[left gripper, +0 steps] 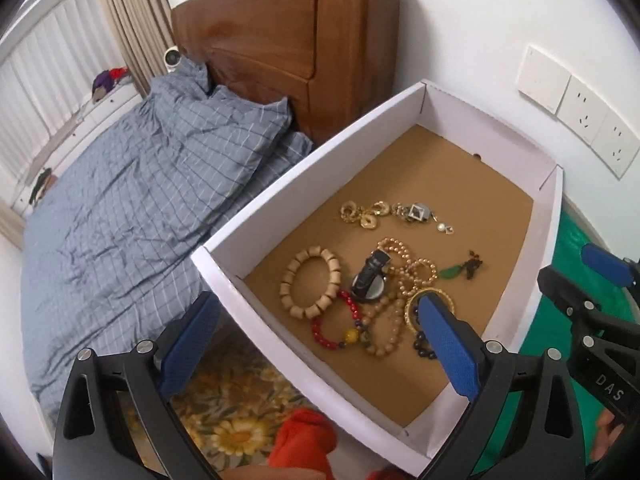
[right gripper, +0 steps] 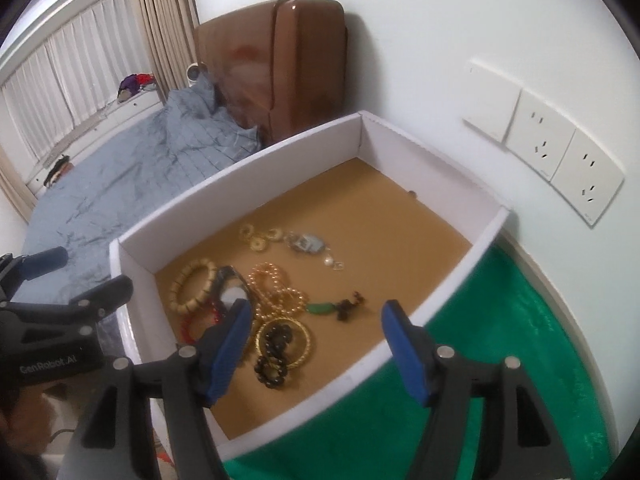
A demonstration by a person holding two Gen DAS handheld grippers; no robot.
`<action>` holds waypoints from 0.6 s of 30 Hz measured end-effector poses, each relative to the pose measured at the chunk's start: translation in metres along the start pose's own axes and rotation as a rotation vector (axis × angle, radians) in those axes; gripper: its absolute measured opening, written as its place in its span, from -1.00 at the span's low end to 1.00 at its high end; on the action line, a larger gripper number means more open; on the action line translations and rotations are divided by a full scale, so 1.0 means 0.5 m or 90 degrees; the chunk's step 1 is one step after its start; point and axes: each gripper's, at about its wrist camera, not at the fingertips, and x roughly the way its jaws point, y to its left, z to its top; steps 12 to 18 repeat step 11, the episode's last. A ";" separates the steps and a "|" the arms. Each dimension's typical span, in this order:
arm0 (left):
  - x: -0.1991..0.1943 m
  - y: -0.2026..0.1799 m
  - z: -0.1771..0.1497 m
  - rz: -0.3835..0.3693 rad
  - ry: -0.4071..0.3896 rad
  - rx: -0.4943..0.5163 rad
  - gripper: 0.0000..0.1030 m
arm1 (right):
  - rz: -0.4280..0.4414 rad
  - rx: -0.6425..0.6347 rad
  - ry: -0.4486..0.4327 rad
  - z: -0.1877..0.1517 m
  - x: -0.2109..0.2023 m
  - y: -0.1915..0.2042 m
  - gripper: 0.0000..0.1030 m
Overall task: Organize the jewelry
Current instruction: 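Open both tools over the box, releasing bracelet and chain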
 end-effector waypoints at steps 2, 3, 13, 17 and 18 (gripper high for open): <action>-0.002 -0.003 0.000 -0.002 -0.001 -0.004 0.93 | -0.004 -0.003 -0.001 -0.002 -0.003 -0.002 0.33; -0.003 -0.003 -0.001 -0.006 -0.002 -0.009 0.94 | -0.005 -0.002 -0.001 -0.002 -0.006 -0.003 0.33; -0.003 0.001 -0.006 -0.007 -0.016 -0.023 0.94 | -0.001 0.010 -0.002 -0.003 -0.007 -0.004 0.33; -0.003 0.001 -0.006 -0.007 -0.016 -0.023 0.94 | -0.001 0.010 -0.002 -0.003 -0.007 -0.004 0.33; -0.003 0.001 -0.006 -0.007 -0.016 -0.023 0.94 | -0.001 0.010 -0.002 -0.003 -0.007 -0.004 0.33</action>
